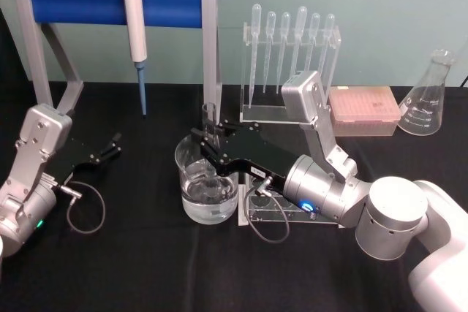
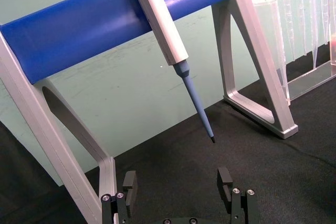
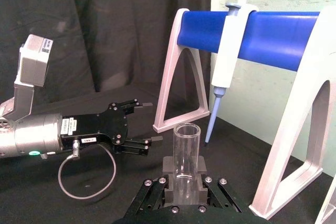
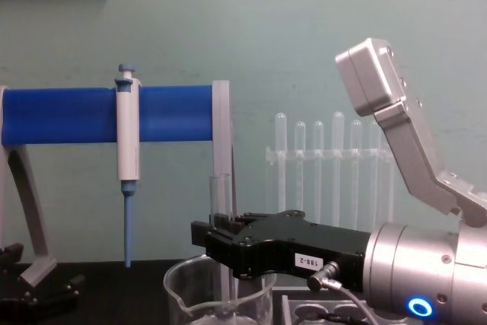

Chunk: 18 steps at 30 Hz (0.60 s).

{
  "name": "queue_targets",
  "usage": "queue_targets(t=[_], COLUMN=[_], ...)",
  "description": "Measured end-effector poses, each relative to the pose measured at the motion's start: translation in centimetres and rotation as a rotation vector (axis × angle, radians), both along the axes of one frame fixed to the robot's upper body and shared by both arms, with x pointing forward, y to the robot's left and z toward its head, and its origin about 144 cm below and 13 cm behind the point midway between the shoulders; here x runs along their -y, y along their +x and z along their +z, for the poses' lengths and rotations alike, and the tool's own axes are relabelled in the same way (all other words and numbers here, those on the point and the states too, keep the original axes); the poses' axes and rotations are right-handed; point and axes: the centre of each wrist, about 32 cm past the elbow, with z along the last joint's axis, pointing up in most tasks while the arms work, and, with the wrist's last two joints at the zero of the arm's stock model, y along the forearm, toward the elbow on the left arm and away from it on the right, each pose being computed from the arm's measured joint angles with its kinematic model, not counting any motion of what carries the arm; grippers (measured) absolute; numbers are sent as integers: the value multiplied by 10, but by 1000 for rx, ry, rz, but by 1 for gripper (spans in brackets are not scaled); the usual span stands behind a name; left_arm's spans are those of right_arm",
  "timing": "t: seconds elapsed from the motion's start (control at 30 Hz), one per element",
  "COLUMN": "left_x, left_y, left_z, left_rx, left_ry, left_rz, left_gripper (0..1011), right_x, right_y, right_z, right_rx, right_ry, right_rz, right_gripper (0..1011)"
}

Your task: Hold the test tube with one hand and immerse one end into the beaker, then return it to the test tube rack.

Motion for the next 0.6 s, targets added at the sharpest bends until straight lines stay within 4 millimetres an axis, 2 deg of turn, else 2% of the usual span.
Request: queue_targets(t=[0.6], left_x=[0], left_y=[0], left_z=[0], left_rx=[0], left_ry=[0], left_rz=[0], left_gripper=[1000], right_x=[0], right_y=[0], right_z=[0], right_rx=[0], right_ry=[0], right_rz=[0], right_gripper=[228])
